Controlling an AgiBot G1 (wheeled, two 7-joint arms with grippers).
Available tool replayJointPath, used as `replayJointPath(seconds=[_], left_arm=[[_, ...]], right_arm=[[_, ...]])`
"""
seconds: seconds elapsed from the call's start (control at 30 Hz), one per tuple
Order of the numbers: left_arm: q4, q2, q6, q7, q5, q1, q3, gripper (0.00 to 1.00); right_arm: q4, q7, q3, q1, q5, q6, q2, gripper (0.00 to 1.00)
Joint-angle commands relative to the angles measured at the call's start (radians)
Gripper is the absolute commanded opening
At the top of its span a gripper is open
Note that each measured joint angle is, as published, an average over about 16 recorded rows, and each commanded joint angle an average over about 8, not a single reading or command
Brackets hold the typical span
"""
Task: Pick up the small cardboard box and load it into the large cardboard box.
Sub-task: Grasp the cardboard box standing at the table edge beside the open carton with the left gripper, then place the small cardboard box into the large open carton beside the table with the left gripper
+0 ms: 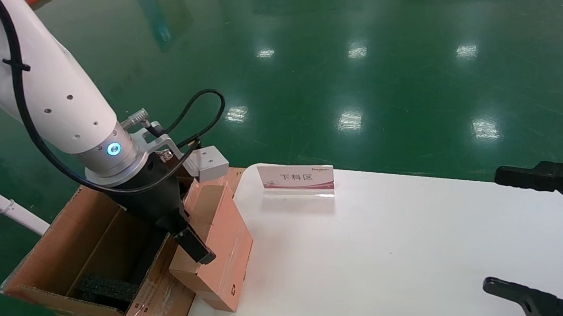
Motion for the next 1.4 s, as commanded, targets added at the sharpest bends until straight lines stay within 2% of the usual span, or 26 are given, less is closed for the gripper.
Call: replayJointPath(seconds=[0.03,0.47,1.4], left_arm=[[0.001,0.004,0.001,-0.004,-0.005,-0.003,0.007,1.00],[0.007,0.003,-0.026,-0.015,0.003,-0.001,0.046,1.00],[0.032,0.009,-0.035,0.004,-0.004,0.012,0.057,1.00]], right_arm=[[0.000,0.000,0.000,0.000,0.000,0.000,0.000,1.00],[0.000,-0.001,-0.001,0.000,0.001,0.000,0.000,1.00],[-0.001,-0.001,-0.002,0.001,0.001,0.001,0.001,1.00]])
